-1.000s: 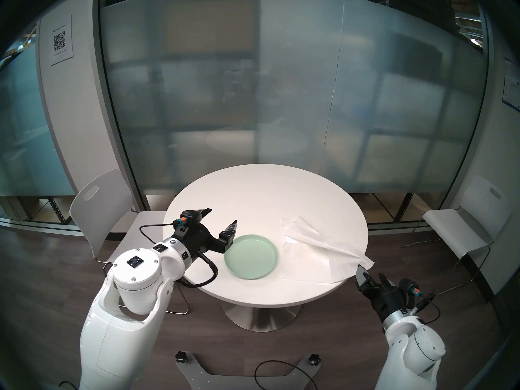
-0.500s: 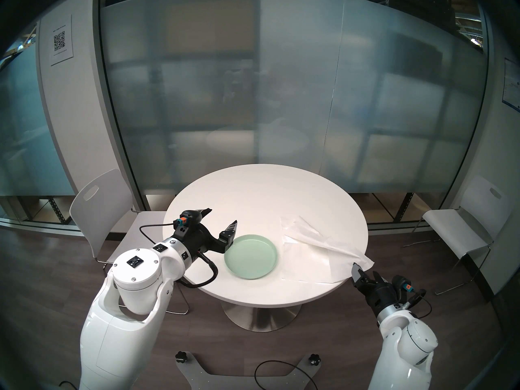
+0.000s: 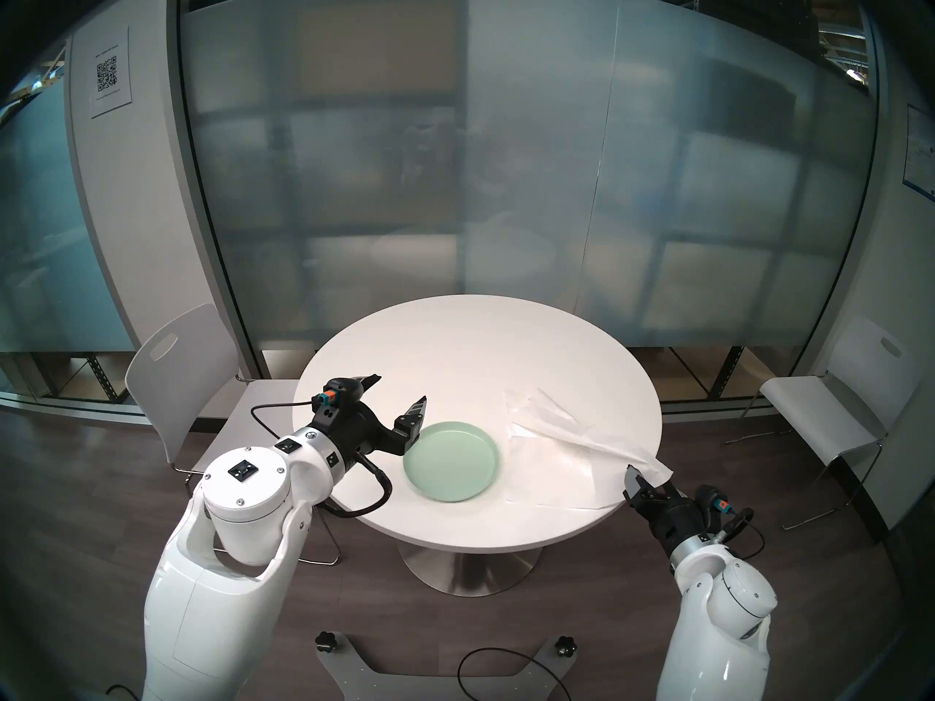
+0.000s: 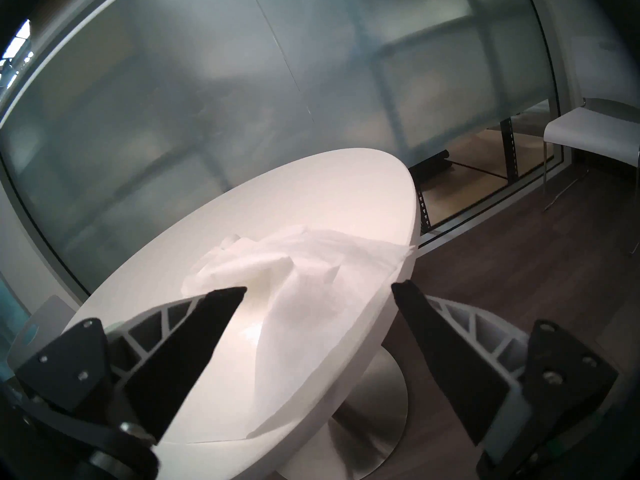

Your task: Fold the napkin in half twice and place it beside the plate

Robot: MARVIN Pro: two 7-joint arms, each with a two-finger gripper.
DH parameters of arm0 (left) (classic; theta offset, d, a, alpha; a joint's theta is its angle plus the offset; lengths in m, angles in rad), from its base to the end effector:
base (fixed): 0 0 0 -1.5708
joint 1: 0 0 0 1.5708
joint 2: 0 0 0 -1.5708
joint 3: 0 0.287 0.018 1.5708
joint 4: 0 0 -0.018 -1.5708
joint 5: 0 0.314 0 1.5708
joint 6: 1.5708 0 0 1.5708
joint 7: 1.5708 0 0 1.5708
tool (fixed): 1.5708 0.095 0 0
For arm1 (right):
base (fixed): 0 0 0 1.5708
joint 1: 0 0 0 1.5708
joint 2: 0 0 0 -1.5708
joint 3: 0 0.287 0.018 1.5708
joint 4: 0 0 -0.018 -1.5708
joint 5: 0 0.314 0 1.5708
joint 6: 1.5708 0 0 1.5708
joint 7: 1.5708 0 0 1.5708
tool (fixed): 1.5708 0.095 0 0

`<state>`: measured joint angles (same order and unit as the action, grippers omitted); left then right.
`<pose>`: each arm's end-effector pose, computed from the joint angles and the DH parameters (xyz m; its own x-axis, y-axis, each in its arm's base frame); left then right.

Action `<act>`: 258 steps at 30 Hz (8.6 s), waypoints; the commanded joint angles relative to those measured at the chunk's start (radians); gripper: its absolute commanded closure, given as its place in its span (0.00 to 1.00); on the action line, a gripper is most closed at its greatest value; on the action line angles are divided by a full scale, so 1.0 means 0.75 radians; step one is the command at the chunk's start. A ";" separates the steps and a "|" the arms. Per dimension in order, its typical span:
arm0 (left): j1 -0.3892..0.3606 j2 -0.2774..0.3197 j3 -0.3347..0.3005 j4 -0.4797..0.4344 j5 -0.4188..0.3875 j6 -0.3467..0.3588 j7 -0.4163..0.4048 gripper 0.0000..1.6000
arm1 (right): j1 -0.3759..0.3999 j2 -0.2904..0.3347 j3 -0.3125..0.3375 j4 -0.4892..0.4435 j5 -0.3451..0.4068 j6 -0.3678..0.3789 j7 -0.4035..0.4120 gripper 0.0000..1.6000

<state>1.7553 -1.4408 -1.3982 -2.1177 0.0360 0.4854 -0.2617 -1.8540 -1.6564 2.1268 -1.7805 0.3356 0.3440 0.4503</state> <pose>0.3449 -0.0711 -0.2115 0.1164 -0.1500 0.9818 -0.4263 -0.9004 -0.0870 0.2895 -0.1546 -0.3446 0.2145 -0.4189 0.8823 -0.1228 -0.9078 -0.4011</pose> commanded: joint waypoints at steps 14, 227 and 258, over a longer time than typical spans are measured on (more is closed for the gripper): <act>-0.004 0.004 0.003 -0.026 0.002 -0.002 0.000 0.00 | 0.065 0.026 -0.030 -0.007 -0.004 -0.015 0.014 0.60; -0.440 0.048 -0.055 0.468 -0.323 0.241 -0.578 1.00 | 0.455 0.052 -0.397 -0.380 0.201 0.418 0.257 1.00; -0.620 0.042 -0.187 0.393 -0.290 0.209 -0.476 1.00 | 0.406 0.241 -0.265 -0.382 0.187 0.537 0.382 1.00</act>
<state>1.3372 -1.4055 -1.5305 -1.7741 -0.1677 0.6454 -0.6068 -1.5653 -1.4989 1.9358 -2.0545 0.4782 0.7479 0.7211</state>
